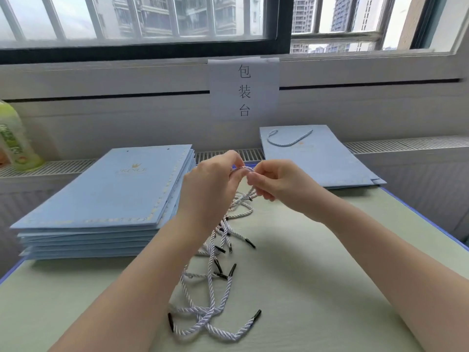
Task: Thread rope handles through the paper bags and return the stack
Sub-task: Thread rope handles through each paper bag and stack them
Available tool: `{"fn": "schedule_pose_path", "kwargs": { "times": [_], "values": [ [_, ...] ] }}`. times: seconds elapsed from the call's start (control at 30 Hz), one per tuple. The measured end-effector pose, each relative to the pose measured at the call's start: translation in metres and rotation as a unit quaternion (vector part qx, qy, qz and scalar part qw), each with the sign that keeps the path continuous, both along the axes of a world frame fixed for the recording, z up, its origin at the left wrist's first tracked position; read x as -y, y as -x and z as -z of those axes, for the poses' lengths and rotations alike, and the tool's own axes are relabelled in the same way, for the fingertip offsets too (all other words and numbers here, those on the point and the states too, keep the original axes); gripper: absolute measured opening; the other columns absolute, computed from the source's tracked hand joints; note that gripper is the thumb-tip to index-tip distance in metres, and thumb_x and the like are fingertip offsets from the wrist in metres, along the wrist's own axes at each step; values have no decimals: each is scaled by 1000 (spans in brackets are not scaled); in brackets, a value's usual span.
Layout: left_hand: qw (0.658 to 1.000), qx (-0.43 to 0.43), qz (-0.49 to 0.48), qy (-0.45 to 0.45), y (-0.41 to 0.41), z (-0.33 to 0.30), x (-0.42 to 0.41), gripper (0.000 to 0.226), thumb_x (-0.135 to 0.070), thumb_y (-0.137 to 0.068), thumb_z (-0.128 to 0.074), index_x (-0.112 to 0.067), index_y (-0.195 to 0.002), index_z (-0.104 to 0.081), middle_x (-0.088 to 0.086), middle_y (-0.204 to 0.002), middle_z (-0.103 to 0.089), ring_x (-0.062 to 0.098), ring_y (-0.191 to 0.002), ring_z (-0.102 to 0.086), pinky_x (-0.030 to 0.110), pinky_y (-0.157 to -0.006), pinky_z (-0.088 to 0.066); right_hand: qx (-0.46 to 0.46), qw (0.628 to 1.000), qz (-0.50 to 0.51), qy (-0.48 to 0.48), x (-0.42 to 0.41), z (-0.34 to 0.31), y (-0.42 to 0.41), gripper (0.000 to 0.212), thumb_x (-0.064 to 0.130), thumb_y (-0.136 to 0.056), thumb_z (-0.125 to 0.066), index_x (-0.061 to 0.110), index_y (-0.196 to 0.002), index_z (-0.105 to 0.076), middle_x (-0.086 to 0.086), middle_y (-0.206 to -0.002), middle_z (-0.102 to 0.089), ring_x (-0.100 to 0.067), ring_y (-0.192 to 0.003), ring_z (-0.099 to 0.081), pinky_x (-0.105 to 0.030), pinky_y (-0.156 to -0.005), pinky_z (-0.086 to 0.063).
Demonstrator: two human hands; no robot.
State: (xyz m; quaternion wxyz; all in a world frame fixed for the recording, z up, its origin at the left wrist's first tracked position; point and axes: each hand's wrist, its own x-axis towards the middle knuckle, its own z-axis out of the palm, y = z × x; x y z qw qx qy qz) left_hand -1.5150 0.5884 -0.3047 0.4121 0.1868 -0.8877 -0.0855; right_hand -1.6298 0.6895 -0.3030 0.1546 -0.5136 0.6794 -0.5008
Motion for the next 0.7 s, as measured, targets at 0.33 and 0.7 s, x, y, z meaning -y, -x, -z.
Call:
{"fn": "schedule_pose_path", "kwargs": {
  "times": [0.33,0.7],
  "values": [
    [883,307,-316,-161,-27,-8,54,39,-32,-96,-47,-7,-126,-44,20,-129,-49,39,-121,-42,44,-97,-32,161,982,60,79,-2,1,14,26,14,-102,-37,8,-96,-61,3,-62,-55,-11,-57,-49,-22,-58,-43],
    [881,348,-315,-59,-27,-9,51,25,-24,-98,-48,-9,-118,-55,14,-121,-57,33,-113,-53,32,-75,-32,134,987,53,67,2,3,1,32,4,-100,-37,13,-130,-43,-6,-71,-61,-8,-47,-49,-12,-40,-33]
  ]
}}
